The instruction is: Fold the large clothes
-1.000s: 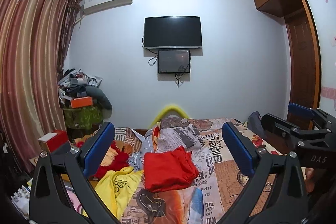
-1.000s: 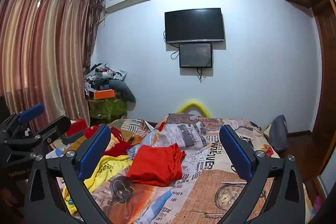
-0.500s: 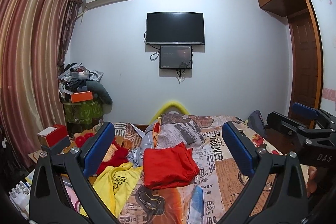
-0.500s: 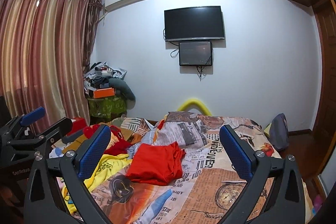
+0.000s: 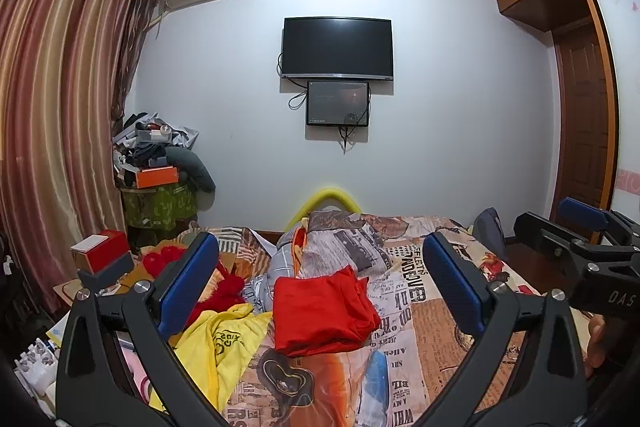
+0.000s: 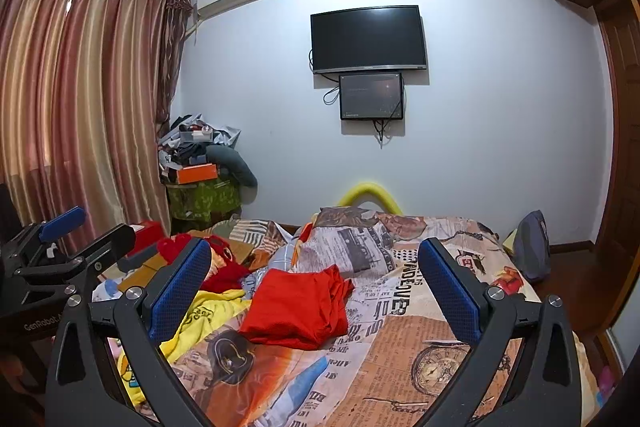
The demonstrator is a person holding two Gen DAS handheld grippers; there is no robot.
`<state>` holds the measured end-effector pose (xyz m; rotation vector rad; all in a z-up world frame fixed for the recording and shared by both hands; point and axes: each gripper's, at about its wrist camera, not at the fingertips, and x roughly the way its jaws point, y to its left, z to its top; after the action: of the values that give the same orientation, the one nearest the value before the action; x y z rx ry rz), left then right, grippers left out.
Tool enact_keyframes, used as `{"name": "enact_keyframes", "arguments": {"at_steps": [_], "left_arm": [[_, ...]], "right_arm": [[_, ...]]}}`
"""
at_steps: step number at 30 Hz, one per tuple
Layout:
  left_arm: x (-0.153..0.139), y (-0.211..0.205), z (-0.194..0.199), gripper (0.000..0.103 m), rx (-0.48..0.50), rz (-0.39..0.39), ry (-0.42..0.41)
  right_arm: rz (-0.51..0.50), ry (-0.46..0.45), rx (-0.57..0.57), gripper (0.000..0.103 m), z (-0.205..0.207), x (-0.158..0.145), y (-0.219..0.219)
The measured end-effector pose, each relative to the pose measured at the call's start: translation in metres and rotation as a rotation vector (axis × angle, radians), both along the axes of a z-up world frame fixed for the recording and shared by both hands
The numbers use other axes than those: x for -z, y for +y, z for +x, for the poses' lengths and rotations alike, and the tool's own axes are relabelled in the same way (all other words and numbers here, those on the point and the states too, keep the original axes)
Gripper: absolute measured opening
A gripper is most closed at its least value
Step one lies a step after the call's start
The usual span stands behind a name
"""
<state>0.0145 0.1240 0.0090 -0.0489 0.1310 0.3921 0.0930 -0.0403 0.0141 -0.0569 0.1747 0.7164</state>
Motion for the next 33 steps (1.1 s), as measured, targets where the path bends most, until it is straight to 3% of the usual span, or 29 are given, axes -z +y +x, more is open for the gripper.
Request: {"name": "enact_keyframes", "arguments": {"at_steps": [33], "left_arm": [[0.0054,-0.0003,0.0037,0.102,0.036,-0.030,0.020]], "right_arm": [[0.002,0.009,-0.003,0.103,-0.0014,-0.0017,-0.0010]]}}
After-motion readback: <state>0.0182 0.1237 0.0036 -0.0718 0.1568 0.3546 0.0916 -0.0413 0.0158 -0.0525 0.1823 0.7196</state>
